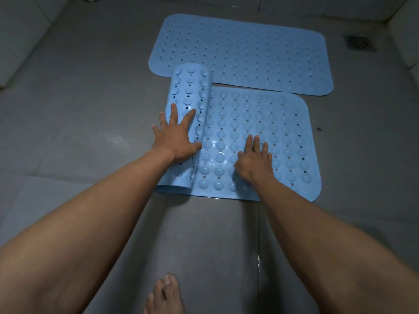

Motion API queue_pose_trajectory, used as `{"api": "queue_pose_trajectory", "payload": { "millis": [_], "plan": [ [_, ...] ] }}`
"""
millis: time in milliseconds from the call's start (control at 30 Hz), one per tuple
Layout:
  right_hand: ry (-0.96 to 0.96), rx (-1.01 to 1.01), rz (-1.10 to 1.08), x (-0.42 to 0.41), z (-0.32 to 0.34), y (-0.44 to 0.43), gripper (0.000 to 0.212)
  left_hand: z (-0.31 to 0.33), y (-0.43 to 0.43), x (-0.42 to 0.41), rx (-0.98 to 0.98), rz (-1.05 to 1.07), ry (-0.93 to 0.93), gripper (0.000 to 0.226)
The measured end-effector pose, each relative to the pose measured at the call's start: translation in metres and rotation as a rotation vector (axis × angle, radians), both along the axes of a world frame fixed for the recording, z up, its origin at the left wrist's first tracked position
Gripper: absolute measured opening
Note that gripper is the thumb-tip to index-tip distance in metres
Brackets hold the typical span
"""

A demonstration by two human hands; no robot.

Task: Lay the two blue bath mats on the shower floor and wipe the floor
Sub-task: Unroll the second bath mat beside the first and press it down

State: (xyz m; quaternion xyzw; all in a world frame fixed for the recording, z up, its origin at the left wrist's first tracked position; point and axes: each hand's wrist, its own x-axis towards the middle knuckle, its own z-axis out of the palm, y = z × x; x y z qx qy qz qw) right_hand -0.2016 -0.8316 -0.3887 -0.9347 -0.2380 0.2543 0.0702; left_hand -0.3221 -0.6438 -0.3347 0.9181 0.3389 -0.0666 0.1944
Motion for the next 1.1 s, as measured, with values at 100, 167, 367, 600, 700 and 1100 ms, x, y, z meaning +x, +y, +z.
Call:
{"api": "queue_pose_trajectory", "payload": {
  "millis": [100, 167, 367, 600, 700, 1100],
  "plan": [
    [0.017, -0.058, -0.036, 0.019, 0.002, -0.017, 0.066, 0.001, 0.001, 0.002, -0.047, 0.003, -0.035, 0.088],
    [0.033, -0.092, -0.046, 0.024, 0.005, -0.021, 0.067, 0.000, 0.001, 0.004, -0.075, 0.006, -0.039, 0.085],
    [-0.022, -0.016, 0.045, -0.004, 0.009, 0.014, 0.073, -0.006, -0.005, 0.007, -0.008, 0.035, 0.035, 0.067],
    [-0.025, -0.027, 0.111, -0.024, -0.010, 0.032, 0.074, -0.016, 0.005, -0.009, 0.057, 0.040, 0.084, 0.083],
    [-0.025, -0.028, 0.114, -0.021, -0.008, 0.030, 0.073, -0.019, 0.015, -0.013, 0.019, 0.077, 0.106, 0.085],
    [-0.145, -0.015, 0.117, -0.030, -0.010, 0.043, 0.065, -0.022, 0.038, -0.038, 0.185, 0.064, 0.135, 0.067]
  ]
}}
